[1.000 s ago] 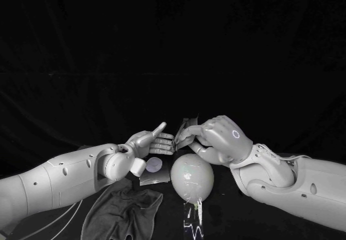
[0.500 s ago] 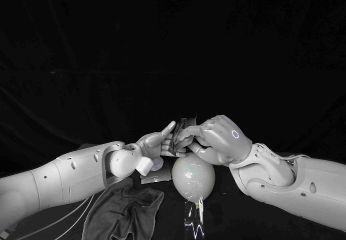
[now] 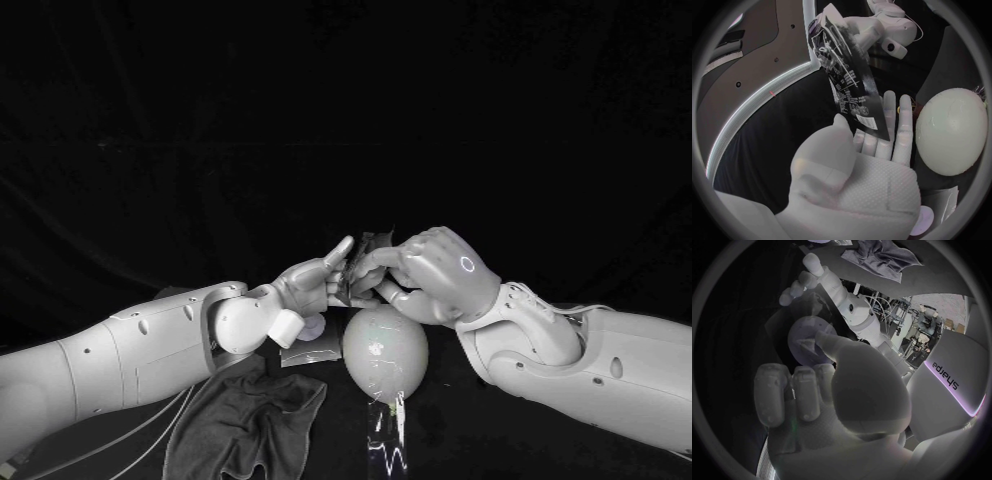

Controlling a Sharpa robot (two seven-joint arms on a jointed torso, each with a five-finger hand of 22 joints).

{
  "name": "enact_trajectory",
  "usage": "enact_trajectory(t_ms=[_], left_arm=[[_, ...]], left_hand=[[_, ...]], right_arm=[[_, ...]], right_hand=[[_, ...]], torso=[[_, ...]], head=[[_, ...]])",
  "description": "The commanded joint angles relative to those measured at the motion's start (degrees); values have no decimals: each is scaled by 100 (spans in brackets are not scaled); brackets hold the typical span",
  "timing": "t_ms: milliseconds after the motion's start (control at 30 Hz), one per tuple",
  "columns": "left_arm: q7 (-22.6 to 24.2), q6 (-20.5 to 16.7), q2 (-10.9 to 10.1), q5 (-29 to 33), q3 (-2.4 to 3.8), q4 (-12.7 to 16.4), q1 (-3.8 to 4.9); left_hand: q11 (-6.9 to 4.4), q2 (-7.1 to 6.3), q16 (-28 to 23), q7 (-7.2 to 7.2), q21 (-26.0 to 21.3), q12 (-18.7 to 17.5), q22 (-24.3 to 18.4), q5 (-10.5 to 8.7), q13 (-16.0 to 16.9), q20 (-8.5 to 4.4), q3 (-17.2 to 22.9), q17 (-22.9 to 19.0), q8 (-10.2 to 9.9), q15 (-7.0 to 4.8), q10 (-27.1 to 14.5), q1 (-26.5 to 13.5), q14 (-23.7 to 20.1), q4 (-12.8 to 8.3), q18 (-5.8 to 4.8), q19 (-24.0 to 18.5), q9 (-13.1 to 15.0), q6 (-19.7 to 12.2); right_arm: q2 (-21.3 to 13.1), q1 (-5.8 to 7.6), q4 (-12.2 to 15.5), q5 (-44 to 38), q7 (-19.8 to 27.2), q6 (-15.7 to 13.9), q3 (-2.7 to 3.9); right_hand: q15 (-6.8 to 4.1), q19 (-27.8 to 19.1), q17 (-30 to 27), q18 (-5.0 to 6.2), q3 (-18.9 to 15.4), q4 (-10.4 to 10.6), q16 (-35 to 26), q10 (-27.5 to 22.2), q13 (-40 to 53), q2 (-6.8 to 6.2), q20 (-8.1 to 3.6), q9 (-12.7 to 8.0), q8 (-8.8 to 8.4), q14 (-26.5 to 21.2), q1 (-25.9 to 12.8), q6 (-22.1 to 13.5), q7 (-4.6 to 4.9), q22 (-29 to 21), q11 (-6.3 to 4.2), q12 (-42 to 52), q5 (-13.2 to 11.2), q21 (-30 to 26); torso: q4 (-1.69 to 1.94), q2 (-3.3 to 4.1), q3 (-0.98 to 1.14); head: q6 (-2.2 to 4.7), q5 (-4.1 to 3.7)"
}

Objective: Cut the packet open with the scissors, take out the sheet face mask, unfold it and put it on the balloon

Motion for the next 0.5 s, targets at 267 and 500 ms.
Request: enact_trajectory(t_ms=[267, 500], left_arm=[[484, 103, -41, 173, 8, -52, 6], [548, 35, -38, 124, 8, -60, 6]], left_hand=[[-129, -24, 121, -127, 33, 26, -1, -7, 31, -73, 376, 245, 168, -112, 285, 707, 183, -37, 47, 183, 112, 102], [-197, -161, 125, -201, 10, -58, -9, 3, 1, -94, 636, 362, 205, -164, 281, 1553, 165, -484, 46, 222, 161, 28]], right_arm=[[-27, 0, -7, -6, -36, -95, 4], [-23, 0, -4, -5, -48, -62, 3]], right_hand=[[-50, 338, 1505, -50, 31, -8, 25, 310, 1094, 6, -41, 6, 40, 609, -64, -33, 25, 1351, -37, 35, -39, 5], [-50, 341, 1505, -52, 32, -9, 25, 311, 1095, 5, -42, 7, 42, 609, -67, -34, 24, 1352, -38, 36, -39, 10]], torso=[[2, -1, -1], [7, 2, 1]], head=[[-3, -29], [2, -22]])
